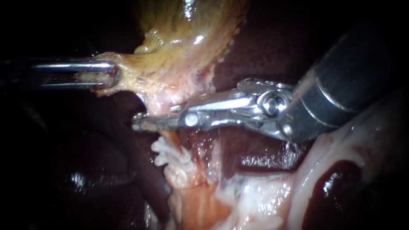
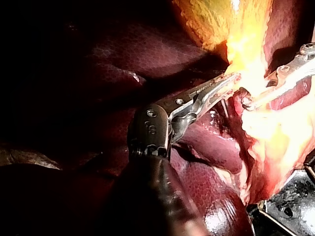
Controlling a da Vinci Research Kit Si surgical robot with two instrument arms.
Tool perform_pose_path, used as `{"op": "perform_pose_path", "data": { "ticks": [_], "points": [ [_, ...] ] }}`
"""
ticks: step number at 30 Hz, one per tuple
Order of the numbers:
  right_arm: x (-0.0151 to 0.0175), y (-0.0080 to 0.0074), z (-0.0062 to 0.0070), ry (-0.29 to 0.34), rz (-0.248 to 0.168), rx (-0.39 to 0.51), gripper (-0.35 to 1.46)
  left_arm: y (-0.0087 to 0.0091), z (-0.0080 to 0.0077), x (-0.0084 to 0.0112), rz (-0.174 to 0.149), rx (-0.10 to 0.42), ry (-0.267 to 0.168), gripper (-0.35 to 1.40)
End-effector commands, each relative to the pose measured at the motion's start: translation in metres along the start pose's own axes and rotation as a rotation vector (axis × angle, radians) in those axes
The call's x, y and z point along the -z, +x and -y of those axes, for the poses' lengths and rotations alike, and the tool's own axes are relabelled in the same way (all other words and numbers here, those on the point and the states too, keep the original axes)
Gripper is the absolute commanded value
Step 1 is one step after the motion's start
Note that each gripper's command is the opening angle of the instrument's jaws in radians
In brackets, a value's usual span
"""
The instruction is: Going back third clip left tube
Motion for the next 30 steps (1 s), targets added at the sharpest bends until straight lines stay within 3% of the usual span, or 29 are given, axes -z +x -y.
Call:
{"op": "perform_pose_path", "data": {
  "ticks": [1, 2, 6, 9, 21, 25, 30],
  "points": [
    [0.0, -0.0001, 0.0, -0.001, 0.0, -0.001, -0.35, 0.0, 0.0, 0.0, 0.0, 0.0, 0.001, -0.35],
    [0.0, -0.0001, 0.0, -0.003, -0.001, -0.001, -0.35, 0.0, 0.0, 0.0, 0.0, 0.0, 0.001, -0.35],
    [-0.0002, -0.0001, -0.0001, 0.013, 0.005, -0.001, 0.15, 0.0, 0.0, 0.0, 0.0, 0.0, 0.001, -0.35],
    [-0.0005, -0.0002, -0.0005, 0.011, 0.004, 0.0, 0.33, 0.0, 0.0, -0.0001, 0.0, 0.0, 0.001, -0.35],
    [-0.0008, -0.0018, -0.0038, 0.005, 0.006, 0.105, 0.5, -0.0001, -0.0001, 0.0, 0.0, 0.0, 0.001, -0.35],
    [0.0002, -0.0025, -0.0043, 0.018, 0.015, 0.227, 0.5, -0.0001, -0.0001, 0.0002, 0.0, 0.0, 0.001, -0.35],
    [0.0025, -0.0035, -0.0038, 0.02, 0.017, 0.384, 0.5, -0.0001, -0.0001, 0.0004, 0.001, -0.001, 0.0, -0.35]
  ]
}}
